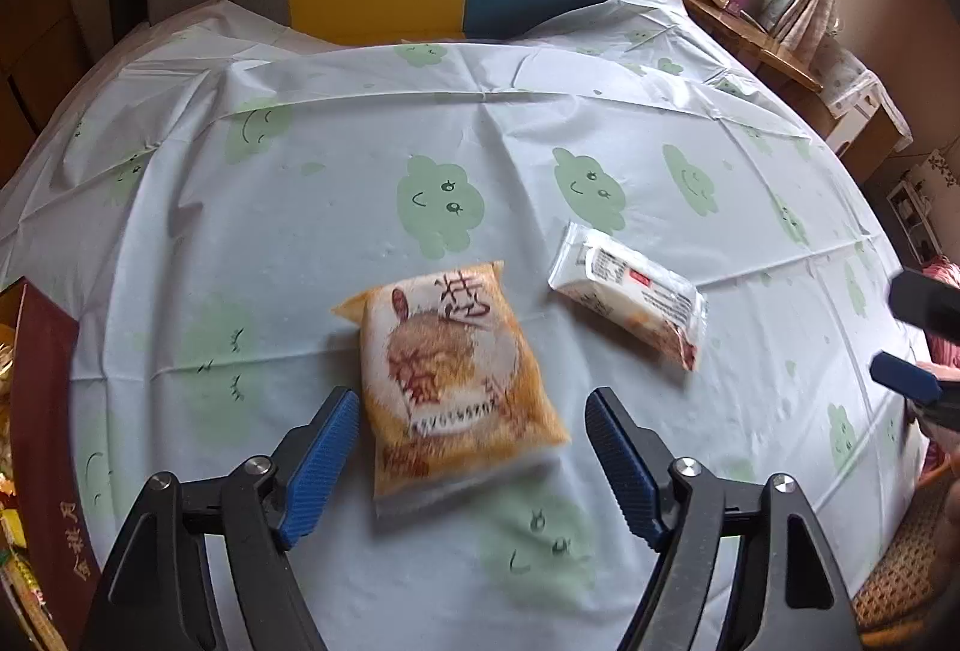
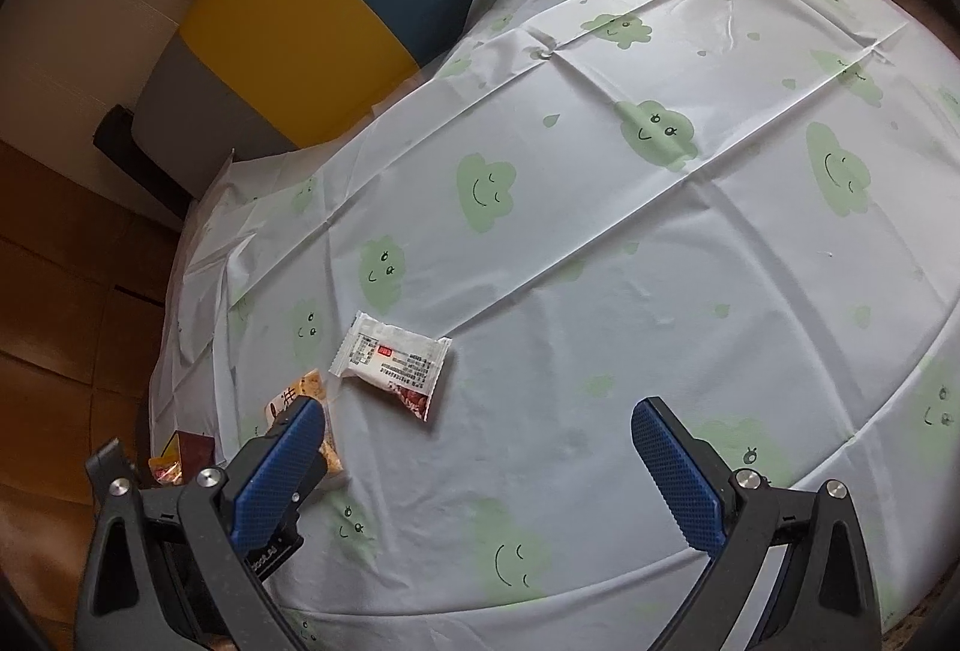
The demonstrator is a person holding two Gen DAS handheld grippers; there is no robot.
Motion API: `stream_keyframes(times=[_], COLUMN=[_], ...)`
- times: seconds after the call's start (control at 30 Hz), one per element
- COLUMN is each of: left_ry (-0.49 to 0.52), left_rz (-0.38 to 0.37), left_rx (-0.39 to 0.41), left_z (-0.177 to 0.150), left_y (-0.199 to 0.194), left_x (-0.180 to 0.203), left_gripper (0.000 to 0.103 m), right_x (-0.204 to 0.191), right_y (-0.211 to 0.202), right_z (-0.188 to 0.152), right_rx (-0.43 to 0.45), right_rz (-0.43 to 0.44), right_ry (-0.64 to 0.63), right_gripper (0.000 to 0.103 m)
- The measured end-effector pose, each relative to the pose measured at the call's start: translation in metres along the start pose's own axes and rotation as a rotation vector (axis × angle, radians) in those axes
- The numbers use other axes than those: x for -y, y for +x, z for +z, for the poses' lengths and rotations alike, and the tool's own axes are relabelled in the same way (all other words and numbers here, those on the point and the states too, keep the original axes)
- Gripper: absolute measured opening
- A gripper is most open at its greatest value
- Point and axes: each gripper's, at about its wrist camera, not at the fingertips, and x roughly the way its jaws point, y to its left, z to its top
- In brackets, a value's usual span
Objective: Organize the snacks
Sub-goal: 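Grasp the pastry bag with brown print using the left tool, then hold the pastry bag in the left tool while the right tool grasps the white bar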
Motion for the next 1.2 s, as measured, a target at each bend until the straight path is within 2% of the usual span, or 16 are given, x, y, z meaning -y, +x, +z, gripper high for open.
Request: stream_keyframes(times=[0.17, 0.23, 0.3, 0.37, 0.6, 0.7, 0.83, 0.93, 1.1, 1.2], left_ry=[-0.011, -0.006, -0.004, 0.004, 0.143, 0.19, 0.247, 0.204, 0.215, 0.209], left_rz=[0.059, 0.082, 0.117, 0.103, 0.089, 0.091, 0.089, 0.048, 0.049, 0.046], left_rx=[-0.019, 0.007, 0.028, 0.044, 0.062, 0.082, 0.147, 0.18, 0.241, 0.25], left_z=[0.011, 0.013, 0.009, 0.004, -0.039, -0.062, -0.089, -0.096, -0.101, -0.101], left_y=[0.024, 0.026, 0.025, 0.021, -0.003, -0.016, -0.026, -0.026, -0.024, -0.024], left_x=[0.002, 0.003, 0.003, 0.0, 0.007, 0.007, 0.006, -0.003, -0.003, -0.003], left_gripper=[0.079, 0.077, 0.062, 0.061, 0.061, 0.061, 0.061, 0.062, 0.062, 0.062], right_x=[-0.003, -0.004, -0.003, -0.003, -0.008, -0.015, -0.029, -0.04, -0.049, -0.05], right_y=[0.003, 0.004, 0.003, 0.003, 0.007, 0.013, 0.023, 0.029, 0.034, 0.035], right_z=[-0.001, -0.001, -0.001, -0.001, -0.005, -0.009, -0.018, -0.026, -0.035, -0.035], right_rx=[-0.014, -0.013, -0.012, -0.01, -0.025, -0.055, -0.096, -0.113, -0.13, -0.124], right_rz=[0.001, -0.001, -0.003, -0.001, -0.026, -0.042, -0.077, -0.106, -0.133, -0.153], right_ry=[-0.017, -0.02, -0.021, -0.023, -0.06, -0.103, -0.201, -0.276, -0.346, -0.36], right_gripper=[0.103, 0.103, 0.103, 0.103, 0.103, 0.103, 0.103, 0.103, 0.103, 0.103])
